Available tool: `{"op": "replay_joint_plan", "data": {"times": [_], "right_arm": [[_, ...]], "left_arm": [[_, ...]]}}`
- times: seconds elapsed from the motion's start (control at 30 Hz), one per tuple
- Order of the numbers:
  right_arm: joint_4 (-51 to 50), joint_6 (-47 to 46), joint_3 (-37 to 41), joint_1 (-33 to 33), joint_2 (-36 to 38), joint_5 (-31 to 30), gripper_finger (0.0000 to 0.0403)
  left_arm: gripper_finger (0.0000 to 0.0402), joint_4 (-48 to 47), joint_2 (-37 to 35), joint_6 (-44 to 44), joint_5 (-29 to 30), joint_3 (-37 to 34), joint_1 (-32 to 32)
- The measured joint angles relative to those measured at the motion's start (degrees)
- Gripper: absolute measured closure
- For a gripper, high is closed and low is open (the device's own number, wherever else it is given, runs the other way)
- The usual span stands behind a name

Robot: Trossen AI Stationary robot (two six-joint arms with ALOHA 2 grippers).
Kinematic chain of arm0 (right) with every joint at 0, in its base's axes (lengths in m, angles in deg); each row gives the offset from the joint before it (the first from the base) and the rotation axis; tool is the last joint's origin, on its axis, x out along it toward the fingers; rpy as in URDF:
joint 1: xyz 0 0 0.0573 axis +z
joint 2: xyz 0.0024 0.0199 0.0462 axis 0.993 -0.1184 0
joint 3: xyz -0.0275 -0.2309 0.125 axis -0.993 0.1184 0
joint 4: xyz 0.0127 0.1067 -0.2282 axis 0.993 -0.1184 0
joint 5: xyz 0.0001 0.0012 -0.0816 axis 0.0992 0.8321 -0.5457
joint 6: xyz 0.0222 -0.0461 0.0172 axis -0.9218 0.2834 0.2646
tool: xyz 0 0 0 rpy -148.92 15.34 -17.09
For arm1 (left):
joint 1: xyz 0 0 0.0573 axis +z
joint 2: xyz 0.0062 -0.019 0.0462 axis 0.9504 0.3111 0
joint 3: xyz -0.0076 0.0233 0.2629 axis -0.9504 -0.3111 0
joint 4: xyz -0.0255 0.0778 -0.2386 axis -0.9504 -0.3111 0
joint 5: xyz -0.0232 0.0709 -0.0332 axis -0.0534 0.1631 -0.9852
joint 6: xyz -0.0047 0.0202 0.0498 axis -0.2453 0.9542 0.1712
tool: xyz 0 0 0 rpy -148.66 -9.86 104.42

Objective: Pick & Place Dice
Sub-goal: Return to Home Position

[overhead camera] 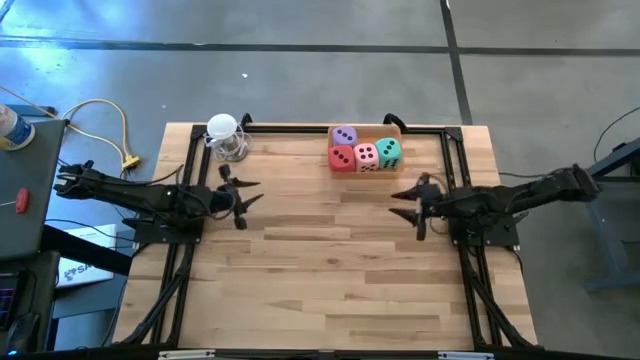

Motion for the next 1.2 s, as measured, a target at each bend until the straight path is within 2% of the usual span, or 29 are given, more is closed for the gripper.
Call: {"op": "replay_joint_plan", "data": {"times": [0.2, 0.37, 0.47, 0.7, 0.83, 1.0, 1.2], "right_arm": [[11.82, -0.43, 10.21, -3.16, 8.79, 0.13, 0.0214], [14.33, -0.48, 14.55, -3.63, 9.13, -0.38, 0.0214], [14.20, -0.42, 16.11, -3.61, 9.05, 2.52, 0.0214], [12.67, 2.12, 17.23, -3.56, 10.19, 13.04, 0.0219], [10.07, 4.38, 15.46, -3.59, 12.62, 12.32, 0.0242], [1.83, 4.43, 12.67, -3.61, 15.80, 10.16, 0.0295], [-2.00, 4.33, 12.49, -3.61, 19.67, 10.49, 0.0386]], "left_arm": [[0.0253, -2.89, -1.28, -7.09, -11.88, 0.00, 4.62], [0.0253, -5.71, 0.94, -8.59, -22.91, 0.02, 8.63], [0.0253, -6.16, 2.49, -8.55, -28.23, 0.02, 10.35], [0.0253, -6.31, 0.54, -6.14, -28.60, 0.00, 11.41], [0.0253, -6.31, -3.76, -6.35, -28.60, 0.00, 10.86], [0.0253, -6.36, -9.74, -6.44, -28.60, 0.00, 10.17], [0.0253, -8.21, -15.80, -7.54, -28.60, 0.00, 10.02]]}}
